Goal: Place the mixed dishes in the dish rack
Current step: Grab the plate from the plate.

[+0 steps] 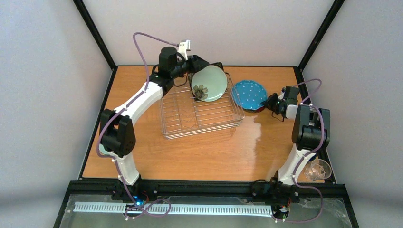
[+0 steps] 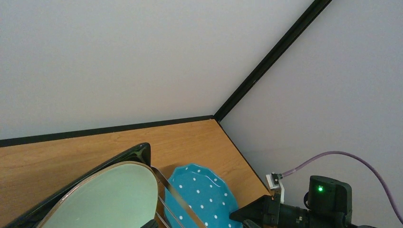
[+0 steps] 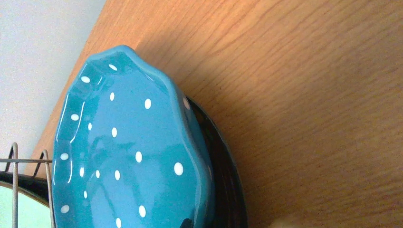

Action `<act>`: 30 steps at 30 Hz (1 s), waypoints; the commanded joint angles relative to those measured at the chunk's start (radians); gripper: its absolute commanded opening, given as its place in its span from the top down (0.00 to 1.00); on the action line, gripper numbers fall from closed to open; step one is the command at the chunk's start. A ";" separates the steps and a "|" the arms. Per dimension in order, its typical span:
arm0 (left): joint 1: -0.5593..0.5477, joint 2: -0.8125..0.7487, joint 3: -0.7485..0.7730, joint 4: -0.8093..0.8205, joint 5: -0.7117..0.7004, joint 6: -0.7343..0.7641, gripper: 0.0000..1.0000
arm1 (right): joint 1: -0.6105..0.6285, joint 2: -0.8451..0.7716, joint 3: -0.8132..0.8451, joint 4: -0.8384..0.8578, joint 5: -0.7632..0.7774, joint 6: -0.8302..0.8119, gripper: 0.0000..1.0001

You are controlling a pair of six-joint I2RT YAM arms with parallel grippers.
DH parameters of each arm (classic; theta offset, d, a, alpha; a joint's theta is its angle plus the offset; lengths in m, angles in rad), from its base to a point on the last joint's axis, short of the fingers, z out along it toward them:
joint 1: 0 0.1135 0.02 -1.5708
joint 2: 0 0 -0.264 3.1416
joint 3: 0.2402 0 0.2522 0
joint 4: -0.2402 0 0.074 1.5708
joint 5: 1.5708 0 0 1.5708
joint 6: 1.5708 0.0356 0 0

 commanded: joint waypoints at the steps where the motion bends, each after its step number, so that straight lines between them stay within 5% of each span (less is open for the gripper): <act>1: -0.009 -0.039 0.000 0.008 0.001 -0.002 0.00 | 0.001 -0.069 -0.016 -0.027 -0.023 0.001 0.98; 30: -0.051 0.030 0.043 -0.113 0.205 0.003 0.00 | -0.015 -0.338 0.024 -0.140 0.017 -0.019 0.98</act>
